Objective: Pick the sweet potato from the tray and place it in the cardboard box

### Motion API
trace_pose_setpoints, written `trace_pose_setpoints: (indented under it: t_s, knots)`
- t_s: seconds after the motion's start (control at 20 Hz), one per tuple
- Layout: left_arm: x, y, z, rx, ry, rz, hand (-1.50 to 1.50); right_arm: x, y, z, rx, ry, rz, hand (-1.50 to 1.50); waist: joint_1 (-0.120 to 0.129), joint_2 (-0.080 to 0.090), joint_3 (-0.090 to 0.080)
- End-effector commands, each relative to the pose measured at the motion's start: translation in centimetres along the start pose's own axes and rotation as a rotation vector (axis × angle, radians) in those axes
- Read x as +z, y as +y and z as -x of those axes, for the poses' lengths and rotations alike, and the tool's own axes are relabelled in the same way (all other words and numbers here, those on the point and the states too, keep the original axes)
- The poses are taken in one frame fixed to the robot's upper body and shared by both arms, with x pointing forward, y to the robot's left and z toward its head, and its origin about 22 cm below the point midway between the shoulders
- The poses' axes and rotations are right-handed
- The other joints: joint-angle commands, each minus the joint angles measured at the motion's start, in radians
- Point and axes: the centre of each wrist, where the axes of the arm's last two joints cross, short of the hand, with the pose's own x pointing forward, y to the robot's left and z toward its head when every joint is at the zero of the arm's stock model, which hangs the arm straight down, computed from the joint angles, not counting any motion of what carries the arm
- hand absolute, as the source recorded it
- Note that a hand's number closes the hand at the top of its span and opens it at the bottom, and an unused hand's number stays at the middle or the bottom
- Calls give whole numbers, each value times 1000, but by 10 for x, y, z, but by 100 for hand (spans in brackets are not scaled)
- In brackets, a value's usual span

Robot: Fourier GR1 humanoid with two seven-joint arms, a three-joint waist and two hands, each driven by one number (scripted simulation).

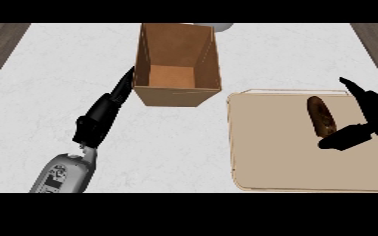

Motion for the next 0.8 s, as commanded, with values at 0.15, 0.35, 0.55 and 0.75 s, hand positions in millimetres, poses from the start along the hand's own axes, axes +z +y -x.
trace_pose_setpoints:
  t_s: [0.15,0.35,0.55,0.75]
  knots:
    - [-12,0,2,3,2,6,0,-7,15,16,35,-5,-3,-150,-4,0,0]
    - [-7,2,-1,-7,9,4,0,-17,4,19,34,-2,-41,-150,-2,0,0]
    - [-8,-17,9,6,8,13,0,-12,18,11,39,19,-77,-150,-4,0,0]
    - [-6,0,-3,-5,2,6,0,-19,11,-1,62,33,-93,-150,-2,0,0]
